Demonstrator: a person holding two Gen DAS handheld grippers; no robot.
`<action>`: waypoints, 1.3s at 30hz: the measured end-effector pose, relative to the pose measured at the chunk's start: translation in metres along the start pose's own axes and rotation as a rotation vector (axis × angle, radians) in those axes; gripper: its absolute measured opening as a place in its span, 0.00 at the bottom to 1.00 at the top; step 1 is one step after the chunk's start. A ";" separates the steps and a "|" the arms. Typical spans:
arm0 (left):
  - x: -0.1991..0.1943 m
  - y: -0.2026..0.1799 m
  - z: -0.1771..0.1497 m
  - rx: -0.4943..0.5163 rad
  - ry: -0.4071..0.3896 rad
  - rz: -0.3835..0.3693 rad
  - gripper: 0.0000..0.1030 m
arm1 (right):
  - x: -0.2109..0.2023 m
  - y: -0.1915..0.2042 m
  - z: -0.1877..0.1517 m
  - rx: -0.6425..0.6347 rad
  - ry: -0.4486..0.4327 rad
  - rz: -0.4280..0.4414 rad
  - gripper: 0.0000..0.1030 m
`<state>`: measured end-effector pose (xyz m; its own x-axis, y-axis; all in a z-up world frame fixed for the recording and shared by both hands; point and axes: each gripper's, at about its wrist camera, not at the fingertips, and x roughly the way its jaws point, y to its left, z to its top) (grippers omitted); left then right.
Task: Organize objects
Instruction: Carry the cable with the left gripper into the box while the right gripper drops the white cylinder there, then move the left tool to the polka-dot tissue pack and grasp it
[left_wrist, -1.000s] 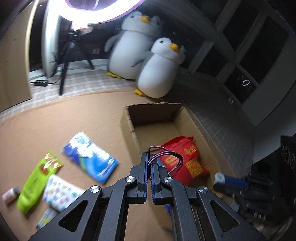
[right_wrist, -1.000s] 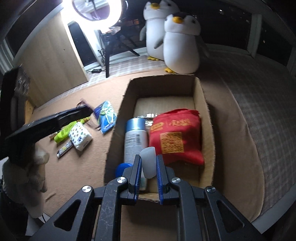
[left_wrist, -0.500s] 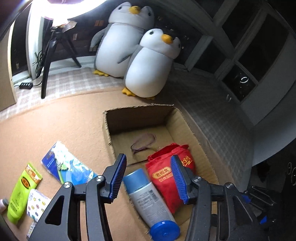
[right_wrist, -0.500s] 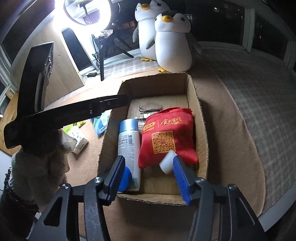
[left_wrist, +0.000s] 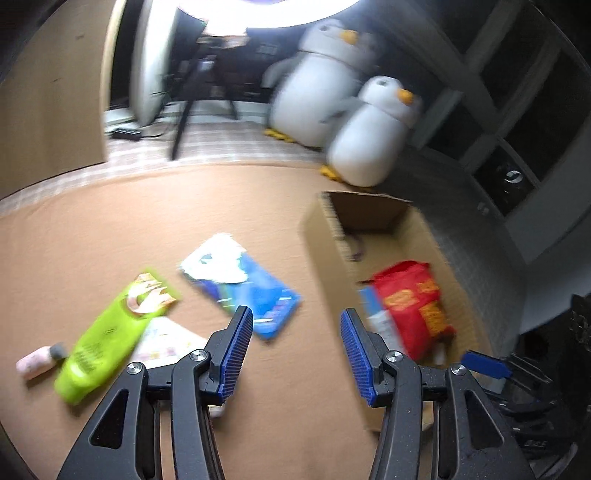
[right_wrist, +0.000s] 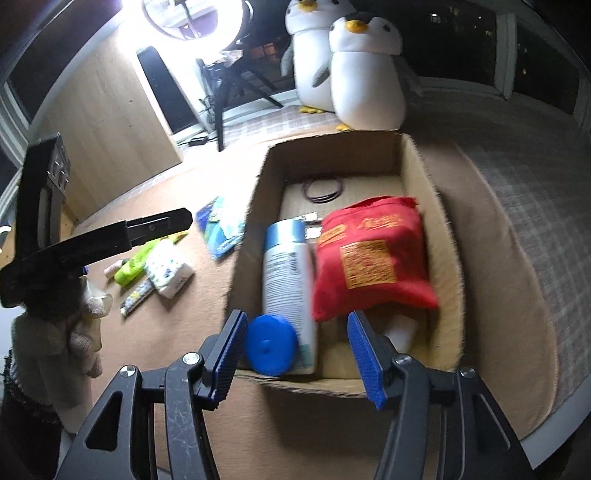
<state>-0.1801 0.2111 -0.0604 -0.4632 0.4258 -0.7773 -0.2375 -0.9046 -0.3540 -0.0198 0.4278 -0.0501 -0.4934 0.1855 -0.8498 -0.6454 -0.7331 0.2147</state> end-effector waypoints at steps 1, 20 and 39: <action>-0.001 0.011 -0.001 -0.024 0.000 0.021 0.52 | 0.000 0.003 -0.002 -0.001 0.001 0.008 0.51; 0.040 0.057 -0.002 -0.057 0.080 0.200 0.51 | -0.009 0.022 -0.027 -0.247 0.082 0.141 0.51; 0.040 0.040 -0.033 0.072 0.108 0.184 0.42 | -0.012 0.025 -0.026 -0.268 0.090 0.170 0.51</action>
<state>-0.1803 0.1910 -0.1228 -0.4112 0.2451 -0.8779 -0.2192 -0.9615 -0.1658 -0.0145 0.3902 -0.0470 -0.5193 -0.0039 -0.8546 -0.3760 -0.8969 0.2326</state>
